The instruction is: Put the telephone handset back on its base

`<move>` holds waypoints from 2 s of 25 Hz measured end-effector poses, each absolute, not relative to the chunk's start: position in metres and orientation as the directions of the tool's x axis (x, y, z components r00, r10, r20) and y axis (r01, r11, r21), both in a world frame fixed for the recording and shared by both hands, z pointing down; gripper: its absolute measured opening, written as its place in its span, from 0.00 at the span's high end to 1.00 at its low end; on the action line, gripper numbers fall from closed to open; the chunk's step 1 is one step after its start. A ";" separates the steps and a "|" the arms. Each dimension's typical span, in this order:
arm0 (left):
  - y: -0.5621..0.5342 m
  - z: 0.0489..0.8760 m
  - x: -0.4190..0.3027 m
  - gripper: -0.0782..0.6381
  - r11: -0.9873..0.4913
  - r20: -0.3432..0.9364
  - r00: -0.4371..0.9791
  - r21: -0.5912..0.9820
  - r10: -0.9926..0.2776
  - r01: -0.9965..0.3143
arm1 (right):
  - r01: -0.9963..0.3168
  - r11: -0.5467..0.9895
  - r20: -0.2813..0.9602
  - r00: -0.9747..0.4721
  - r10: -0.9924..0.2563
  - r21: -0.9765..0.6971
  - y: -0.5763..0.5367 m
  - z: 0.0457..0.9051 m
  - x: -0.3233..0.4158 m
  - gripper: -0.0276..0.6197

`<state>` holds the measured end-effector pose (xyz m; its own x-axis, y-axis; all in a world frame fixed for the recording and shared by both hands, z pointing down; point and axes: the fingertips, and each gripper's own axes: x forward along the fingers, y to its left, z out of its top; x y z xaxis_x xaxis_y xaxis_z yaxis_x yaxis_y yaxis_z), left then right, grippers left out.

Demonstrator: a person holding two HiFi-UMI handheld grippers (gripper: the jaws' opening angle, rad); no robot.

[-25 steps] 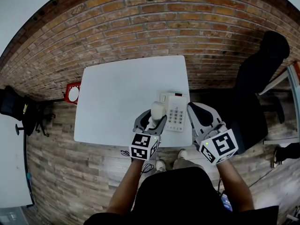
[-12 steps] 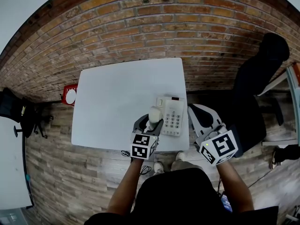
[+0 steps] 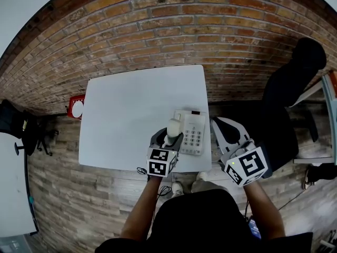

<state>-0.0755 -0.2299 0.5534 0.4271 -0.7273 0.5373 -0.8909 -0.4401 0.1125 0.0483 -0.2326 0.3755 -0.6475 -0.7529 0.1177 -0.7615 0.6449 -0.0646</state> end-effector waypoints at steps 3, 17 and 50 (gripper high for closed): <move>-0.235 0.556 -0.074 0.54 -0.441 0.544 0.428 0.116 -0.722 -0.890 | -0.766 0.639 0.121 -0.642 -0.757 -0.066 -0.235 0.377 0.050 0.94; -0.259 0.573 -0.065 0.54 -0.430 0.564 0.426 0.135 -0.707 -0.893 | -0.778 0.625 0.137 -0.628 -0.766 -0.070 -0.245 0.383 0.062 0.94; -0.290 0.619 -0.066 0.54 -0.317 0.620 0.372 0.203 -0.690 -0.927 | -0.772 0.631 0.181 -0.634 -0.752 -0.082 -0.262 0.402 0.086 0.94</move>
<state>-0.0658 -0.2903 0.6189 0.3720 -0.6904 0.6205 -0.9265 -0.3171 0.2026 0.0857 -0.2619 0.4019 -0.6337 -0.7521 0.1812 -0.7718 0.6306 -0.0819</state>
